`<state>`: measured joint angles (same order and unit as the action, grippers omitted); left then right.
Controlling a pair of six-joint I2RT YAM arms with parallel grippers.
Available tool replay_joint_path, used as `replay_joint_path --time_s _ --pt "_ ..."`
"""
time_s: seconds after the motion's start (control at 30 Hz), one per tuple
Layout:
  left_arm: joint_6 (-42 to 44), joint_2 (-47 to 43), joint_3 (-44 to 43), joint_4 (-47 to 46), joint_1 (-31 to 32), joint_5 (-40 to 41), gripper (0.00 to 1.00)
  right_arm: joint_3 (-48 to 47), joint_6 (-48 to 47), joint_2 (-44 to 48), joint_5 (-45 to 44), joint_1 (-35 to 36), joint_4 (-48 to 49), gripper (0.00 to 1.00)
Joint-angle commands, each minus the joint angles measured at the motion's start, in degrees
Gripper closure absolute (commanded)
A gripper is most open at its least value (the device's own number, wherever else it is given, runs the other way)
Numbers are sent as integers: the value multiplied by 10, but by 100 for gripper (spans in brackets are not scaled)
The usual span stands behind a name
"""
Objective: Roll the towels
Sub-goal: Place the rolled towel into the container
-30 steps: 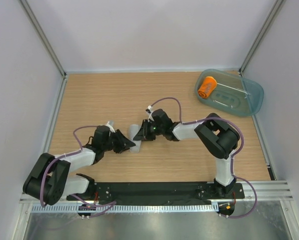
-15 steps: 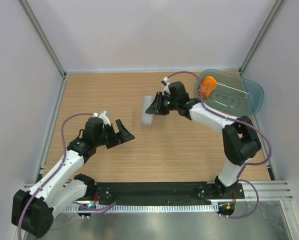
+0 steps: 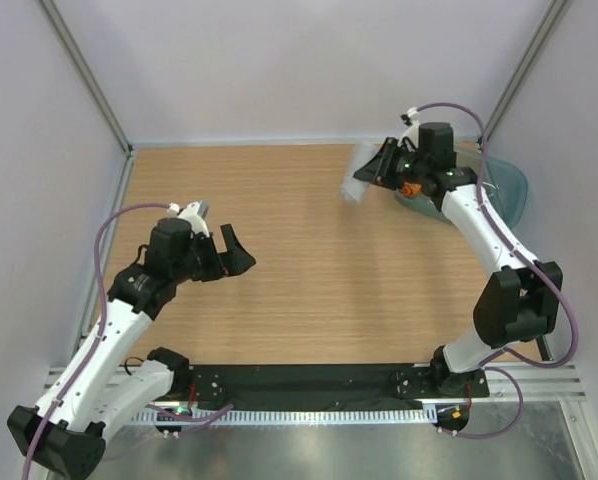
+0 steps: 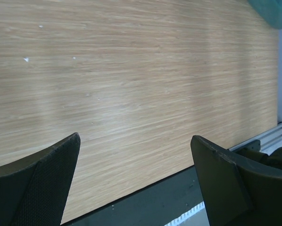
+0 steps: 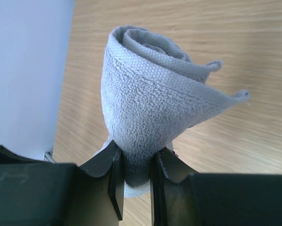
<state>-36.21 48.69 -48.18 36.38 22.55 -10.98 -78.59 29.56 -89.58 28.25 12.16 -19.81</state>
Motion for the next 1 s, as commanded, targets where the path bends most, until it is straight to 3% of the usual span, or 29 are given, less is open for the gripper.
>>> replay_joint_path --time_s 0.0,0.2,0.33,0.47,0.7,0.83,0.97 --pt "54 -19 -25 47 1 36 0 -49 -14 35 28 -63 -15 99" --pt "92 -46 -40 66 1 55 0 -74 70 19 118 -180 57 99" --pt "90 -73 -26 56 1 66 0 -97 102 -2 131 -240 71 99" --pt "89 -83 -26 57 1 83 0 -9 216 14 139 -334 288 99" --pt "89 -68 -29 62 1 79 0 27 162 -24 121 -362 348 99" --pt "89 -67 -25 57 1 75 0 44 247 -136 184 -363 533 99" --pt "90 -66 -26 57 1 71 0 17 320 -242 250 -367 630 99"
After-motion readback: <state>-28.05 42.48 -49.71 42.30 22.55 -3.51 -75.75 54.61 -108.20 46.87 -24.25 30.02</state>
